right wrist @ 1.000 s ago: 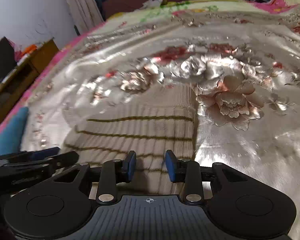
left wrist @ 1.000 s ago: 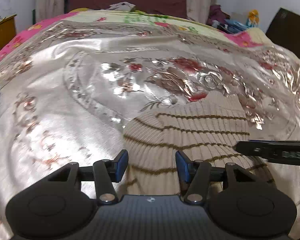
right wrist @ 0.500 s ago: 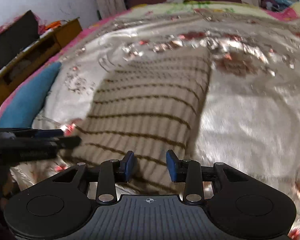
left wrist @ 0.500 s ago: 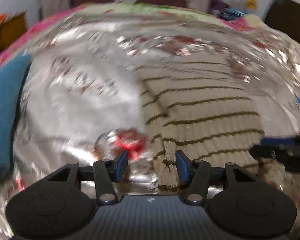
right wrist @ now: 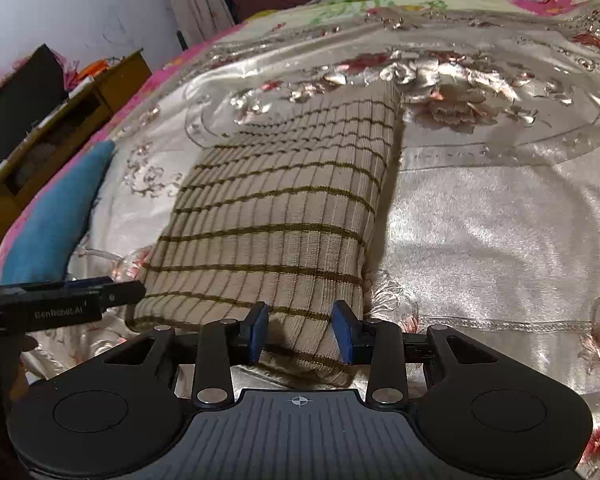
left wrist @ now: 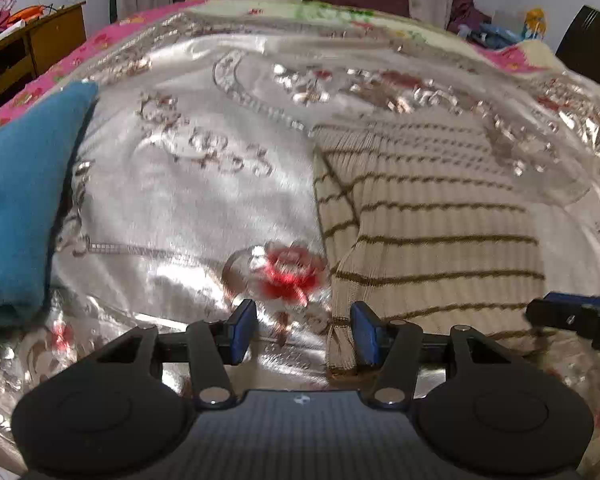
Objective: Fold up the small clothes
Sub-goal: 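Open both grippers and lift them off the folded sweater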
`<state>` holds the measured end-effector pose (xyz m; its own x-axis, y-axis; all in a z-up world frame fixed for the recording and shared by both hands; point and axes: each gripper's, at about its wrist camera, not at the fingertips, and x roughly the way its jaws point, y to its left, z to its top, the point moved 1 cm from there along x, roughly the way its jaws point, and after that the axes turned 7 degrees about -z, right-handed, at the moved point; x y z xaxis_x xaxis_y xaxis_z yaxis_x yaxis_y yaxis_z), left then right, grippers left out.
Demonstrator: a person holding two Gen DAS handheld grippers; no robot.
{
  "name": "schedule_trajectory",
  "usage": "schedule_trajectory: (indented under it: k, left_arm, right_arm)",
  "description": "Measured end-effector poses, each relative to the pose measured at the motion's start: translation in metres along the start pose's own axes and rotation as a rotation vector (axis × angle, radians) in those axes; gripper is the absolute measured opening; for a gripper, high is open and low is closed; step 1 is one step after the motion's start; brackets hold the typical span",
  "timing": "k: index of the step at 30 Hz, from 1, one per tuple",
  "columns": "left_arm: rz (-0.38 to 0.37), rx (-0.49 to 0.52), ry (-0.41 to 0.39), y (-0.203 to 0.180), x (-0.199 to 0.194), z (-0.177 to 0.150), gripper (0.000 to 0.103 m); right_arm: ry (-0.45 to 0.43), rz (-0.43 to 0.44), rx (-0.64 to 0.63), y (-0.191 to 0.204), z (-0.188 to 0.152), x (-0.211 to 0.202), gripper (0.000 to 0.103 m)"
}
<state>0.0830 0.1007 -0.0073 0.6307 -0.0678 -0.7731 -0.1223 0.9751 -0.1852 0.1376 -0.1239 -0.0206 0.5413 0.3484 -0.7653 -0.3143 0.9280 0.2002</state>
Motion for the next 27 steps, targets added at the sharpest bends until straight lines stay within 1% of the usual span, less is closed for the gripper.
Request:
schedule_trajectory:
  k: [4,8,10,13,15,16,17,20,22,25,27]
  left_arm:
    - [-0.009,0.022,-0.058,-0.008,-0.009,0.013,0.057]
    - [-0.006,0.045,-0.079,-0.018,0.008,0.036,0.057]
    - [0.014,0.050,-0.052,-0.018,0.026,0.043,0.057]
    - [0.017,0.029,-0.003,-0.010,0.045,0.043,0.057]
    - [0.080,0.043,0.011,-0.005,0.049,0.038,0.055]
    - [0.127,0.041,0.030,0.000,0.052,0.035,0.050]
    - [0.140,0.024,0.038,0.007,0.053,0.033,0.049]
    - [0.101,-0.033,0.007,0.016,0.037,0.032,0.049]
    - [0.073,-0.045,-0.027,0.013,0.022,0.031,0.049]
    - [0.031,-0.022,-0.052,-0.001,0.001,0.027,0.050]
    - [0.018,0.004,-0.048,-0.012,-0.007,0.019,0.051]
  right_arm:
    - [-0.020,0.007,0.001,0.003,-0.002,-0.008,0.037]
    - [-0.034,0.008,-0.009,0.007,-0.005,-0.012,0.039]
    - [-0.036,0.004,-0.007,0.006,-0.005,-0.012,0.039]
    - [-0.023,0.000,0.016,0.000,-0.007,-0.010,0.039]
    - [-0.010,-0.005,0.034,-0.006,-0.009,-0.006,0.039]
    - [-0.002,-0.003,0.048,-0.009,-0.010,-0.004,0.039]
    - [0.002,0.001,0.060,-0.011,-0.010,-0.003,0.039]
    - [-0.002,0.009,0.080,-0.013,-0.013,-0.003,0.039]
    - [-0.010,0.020,0.087,-0.012,-0.014,-0.006,0.040]
    - [-0.025,0.022,0.085,-0.012,-0.015,-0.014,0.040]
    - [-0.034,0.028,0.090,-0.011,-0.017,-0.019,0.040]
